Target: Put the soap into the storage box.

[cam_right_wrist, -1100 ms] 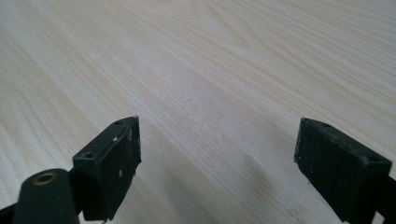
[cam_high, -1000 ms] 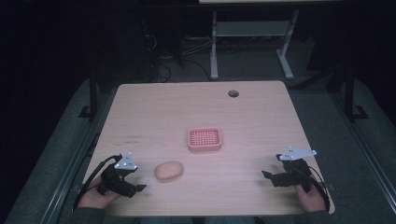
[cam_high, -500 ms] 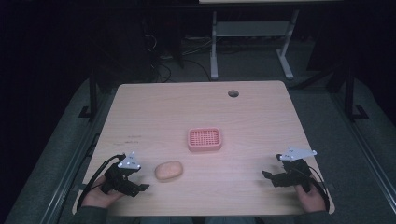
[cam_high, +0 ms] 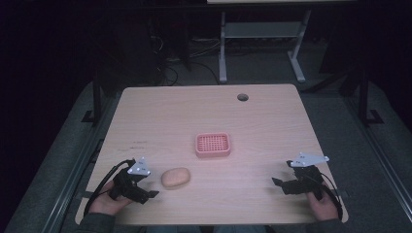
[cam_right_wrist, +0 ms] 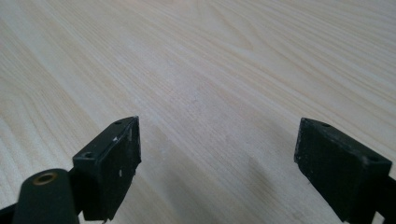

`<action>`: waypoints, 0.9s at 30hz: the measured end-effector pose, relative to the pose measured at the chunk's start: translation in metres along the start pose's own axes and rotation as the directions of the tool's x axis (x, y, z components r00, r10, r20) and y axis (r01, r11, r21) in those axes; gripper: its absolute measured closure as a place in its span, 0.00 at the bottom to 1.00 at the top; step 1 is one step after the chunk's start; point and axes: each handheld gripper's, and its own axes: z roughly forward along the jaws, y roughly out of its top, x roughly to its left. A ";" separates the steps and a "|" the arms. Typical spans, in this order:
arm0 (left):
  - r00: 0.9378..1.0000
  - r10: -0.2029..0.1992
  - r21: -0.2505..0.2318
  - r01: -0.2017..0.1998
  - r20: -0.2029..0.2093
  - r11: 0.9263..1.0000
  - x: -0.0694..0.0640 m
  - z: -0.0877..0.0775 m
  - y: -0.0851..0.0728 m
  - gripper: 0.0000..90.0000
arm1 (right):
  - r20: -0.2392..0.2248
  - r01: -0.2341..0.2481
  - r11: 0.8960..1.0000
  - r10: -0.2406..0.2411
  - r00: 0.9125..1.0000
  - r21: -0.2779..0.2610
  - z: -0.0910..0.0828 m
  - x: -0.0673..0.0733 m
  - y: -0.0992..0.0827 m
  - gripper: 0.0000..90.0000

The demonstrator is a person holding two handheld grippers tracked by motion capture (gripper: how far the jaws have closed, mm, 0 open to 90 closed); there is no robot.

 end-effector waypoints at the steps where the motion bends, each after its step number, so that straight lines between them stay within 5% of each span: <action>1: 1.000 -0.008 -0.004 0.008 0.003 1.000 0.000 0.000 0.001 0.26 | 0.000 -0.002 1.000 0.002 1.000 -0.001 0.000 0.000 0.000 0.16; 19: 0.998 0.057 0.003 -0.057 0.017 0.998 0.001 0.007 0.019 0.26 | -0.006 0.008 1.000 -0.008 1.000 0.006 0.000 0.002 0.001 0.16; 27: 0.998 0.053 -0.005 -0.053 0.031 0.999 0.003 0.007 0.022 0.26 | -0.002 0.007 1.000 -0.007 1.000 0.005 0.000 0.002 0.001 0.16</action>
